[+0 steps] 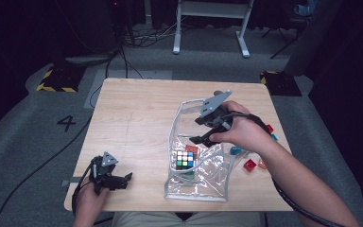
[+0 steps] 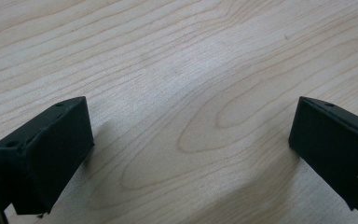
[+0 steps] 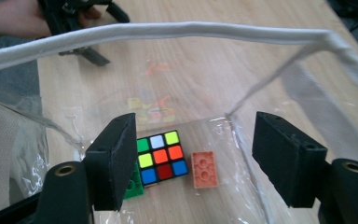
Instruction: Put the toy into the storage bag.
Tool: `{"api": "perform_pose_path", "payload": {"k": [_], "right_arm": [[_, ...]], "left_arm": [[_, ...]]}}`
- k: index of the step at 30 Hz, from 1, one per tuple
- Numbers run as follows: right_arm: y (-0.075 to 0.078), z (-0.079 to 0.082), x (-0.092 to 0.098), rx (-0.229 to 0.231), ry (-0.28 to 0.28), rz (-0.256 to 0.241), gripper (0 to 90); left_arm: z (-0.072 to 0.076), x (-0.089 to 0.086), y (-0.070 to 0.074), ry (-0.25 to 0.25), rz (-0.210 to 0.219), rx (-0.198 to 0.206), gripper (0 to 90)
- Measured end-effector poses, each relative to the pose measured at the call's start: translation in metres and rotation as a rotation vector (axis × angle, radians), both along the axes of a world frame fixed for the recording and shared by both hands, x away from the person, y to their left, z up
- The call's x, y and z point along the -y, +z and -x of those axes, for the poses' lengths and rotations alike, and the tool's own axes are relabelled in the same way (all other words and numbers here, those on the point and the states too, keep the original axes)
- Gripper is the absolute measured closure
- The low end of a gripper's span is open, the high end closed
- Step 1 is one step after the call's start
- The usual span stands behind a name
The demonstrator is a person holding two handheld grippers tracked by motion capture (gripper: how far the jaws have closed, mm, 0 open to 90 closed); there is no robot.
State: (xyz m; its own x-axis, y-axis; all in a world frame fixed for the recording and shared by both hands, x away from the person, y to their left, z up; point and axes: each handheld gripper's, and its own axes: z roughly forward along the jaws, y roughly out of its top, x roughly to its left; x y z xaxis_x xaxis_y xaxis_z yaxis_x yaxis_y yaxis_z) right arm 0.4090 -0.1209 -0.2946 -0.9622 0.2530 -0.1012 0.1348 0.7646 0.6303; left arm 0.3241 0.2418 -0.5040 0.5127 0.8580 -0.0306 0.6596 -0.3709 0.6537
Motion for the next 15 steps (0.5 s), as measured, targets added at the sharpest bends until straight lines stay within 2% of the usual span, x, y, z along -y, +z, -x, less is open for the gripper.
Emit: {"api": "perform_pose_path", "payload": {"k": [6,15], "right_arm": [[0.015,-0.003,0.036,0.024,-0.085,-0.04,31.7],[0.022,-0.005,0.107,0.02,-0.268,-0.097,32.7]], "left_arm": [[0.0,0.0,0.0,-0.001,-0.001,0.0,0.0],[0.0,0.0,0.0,-0.001,-0.001,0.0,0.0]]}}
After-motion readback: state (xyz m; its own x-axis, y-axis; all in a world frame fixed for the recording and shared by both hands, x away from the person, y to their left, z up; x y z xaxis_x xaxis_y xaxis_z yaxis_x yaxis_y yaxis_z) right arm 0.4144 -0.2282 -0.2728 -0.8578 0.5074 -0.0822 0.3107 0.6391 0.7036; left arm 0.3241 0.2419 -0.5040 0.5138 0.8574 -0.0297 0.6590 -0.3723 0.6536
